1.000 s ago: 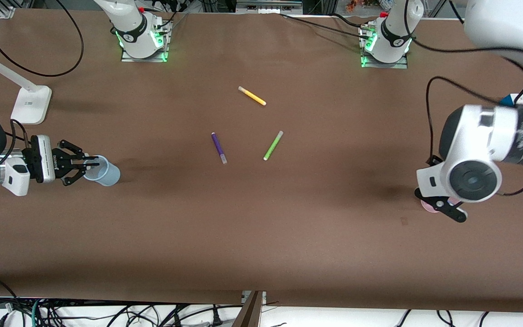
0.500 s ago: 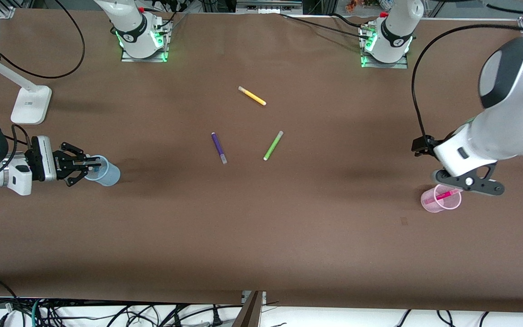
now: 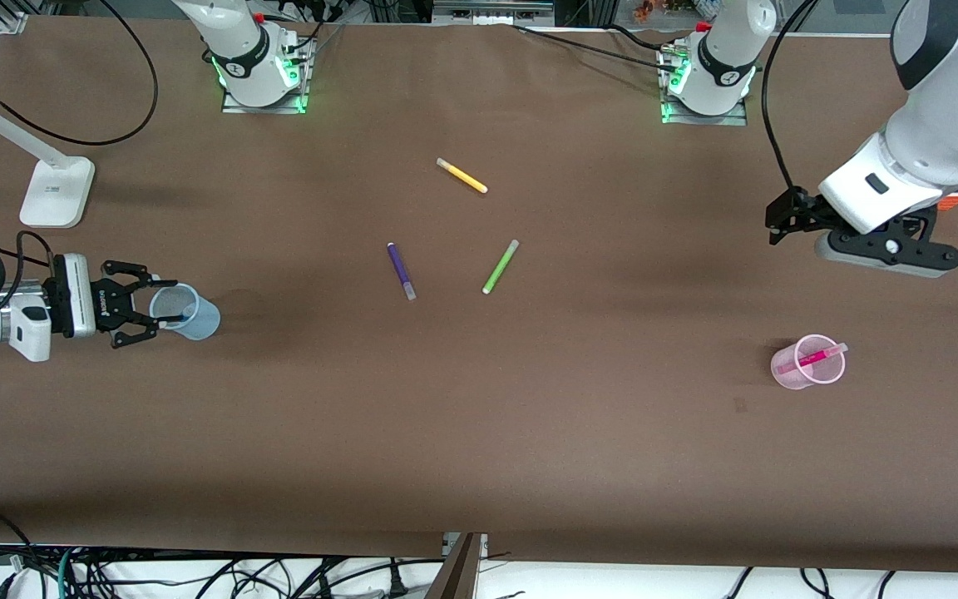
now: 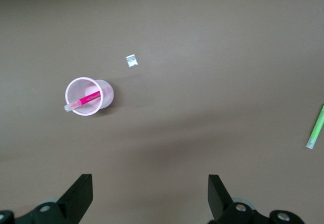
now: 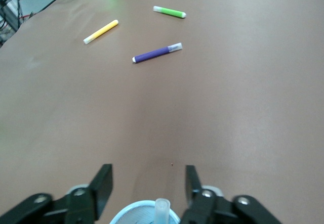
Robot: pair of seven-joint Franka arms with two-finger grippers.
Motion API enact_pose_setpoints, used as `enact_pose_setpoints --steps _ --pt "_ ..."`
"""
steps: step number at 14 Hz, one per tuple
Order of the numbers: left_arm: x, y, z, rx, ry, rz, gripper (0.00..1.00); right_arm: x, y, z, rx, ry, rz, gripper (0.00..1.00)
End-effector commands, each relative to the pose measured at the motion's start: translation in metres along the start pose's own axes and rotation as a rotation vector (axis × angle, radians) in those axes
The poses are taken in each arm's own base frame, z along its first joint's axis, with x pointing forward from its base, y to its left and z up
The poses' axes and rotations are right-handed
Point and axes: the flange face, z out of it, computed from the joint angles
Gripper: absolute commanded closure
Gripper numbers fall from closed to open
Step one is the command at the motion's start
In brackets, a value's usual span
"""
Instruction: Place pink and blue markers in matching cups
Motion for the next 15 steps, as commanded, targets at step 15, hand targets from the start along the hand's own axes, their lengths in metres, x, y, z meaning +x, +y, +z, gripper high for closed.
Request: enact_pose_setpoints --steps 15 --pt "-0.025 -0.034 -0.027 -0.096 -0.002 -0.025 0.0 0.233 -0.009 -0.057 -0.292 -0.415 1.317 0.0"
